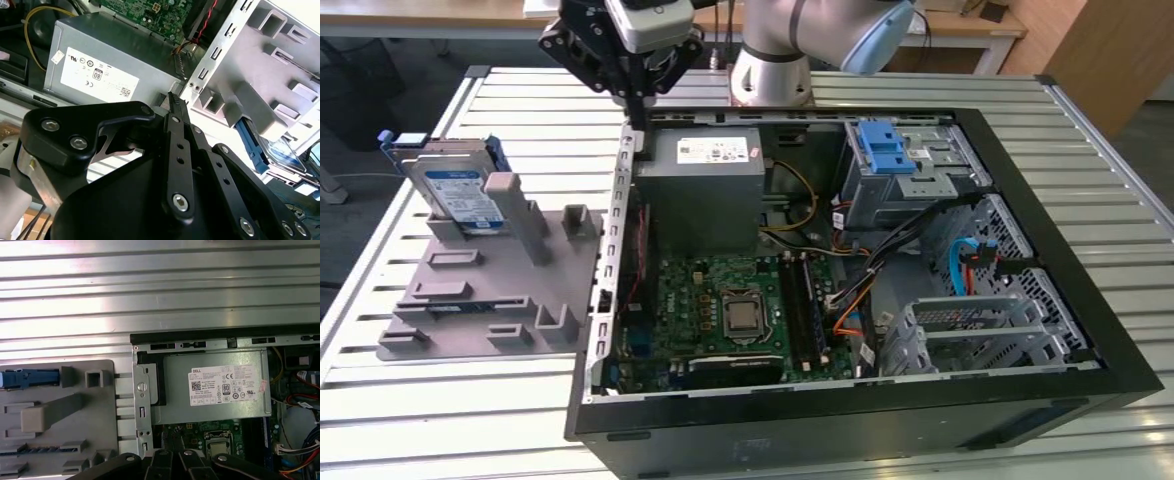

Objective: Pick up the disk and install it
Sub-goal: 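Reach for the disk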

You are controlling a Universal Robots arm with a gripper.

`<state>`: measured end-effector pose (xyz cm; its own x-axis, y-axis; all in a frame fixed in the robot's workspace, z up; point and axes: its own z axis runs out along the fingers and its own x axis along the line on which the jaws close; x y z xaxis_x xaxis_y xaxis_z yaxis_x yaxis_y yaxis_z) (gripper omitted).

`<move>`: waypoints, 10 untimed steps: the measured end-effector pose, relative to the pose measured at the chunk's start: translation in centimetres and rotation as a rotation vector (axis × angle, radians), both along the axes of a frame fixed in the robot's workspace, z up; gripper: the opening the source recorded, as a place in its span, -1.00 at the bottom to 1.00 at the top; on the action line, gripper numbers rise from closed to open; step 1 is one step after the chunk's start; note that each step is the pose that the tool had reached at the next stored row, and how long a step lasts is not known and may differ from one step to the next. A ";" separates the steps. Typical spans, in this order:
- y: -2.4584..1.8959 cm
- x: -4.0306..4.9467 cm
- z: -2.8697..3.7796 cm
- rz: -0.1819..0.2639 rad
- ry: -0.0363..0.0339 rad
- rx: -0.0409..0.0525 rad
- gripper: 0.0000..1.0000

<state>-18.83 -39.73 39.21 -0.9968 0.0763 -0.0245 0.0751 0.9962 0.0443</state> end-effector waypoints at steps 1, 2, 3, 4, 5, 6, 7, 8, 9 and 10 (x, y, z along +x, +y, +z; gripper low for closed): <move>0.01 -0.10 -0.02 0.000 0.0000 -0.0001 -0.79; 0.03 -0.20 -0.03 0.000 0.0000 -0.0005 -0.79; 0.05 -0.31 -0.05 0.000 0.0000 -0.0012 -0.79; 0.06 -0.42 -0.07 0.000 0.0000 -0.0022 -0.79; 0.07 -0.53 -0.08 0.000 0.0000 -0.0034 -0.79; 0.09 -0.65 -0.09 0.000 0.0001 -0.0054 -0.79; 0.10 -0.74 -0.09 0.000 0.0002 -0.0077 -0.79; 0.11 -0.84 -0.11 0.000 0.0002 -0.0097 -0.79; 0.13 -0.93 -0.12 0.000 0.0001 -0.0112 -0.79; 0.14 -1.01 -0.14 0.000 0.0001 -0.0119 -0.79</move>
<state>-19.84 -39.59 39.08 -0.9968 0.0760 -0.0253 0.0751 0.9966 0.0324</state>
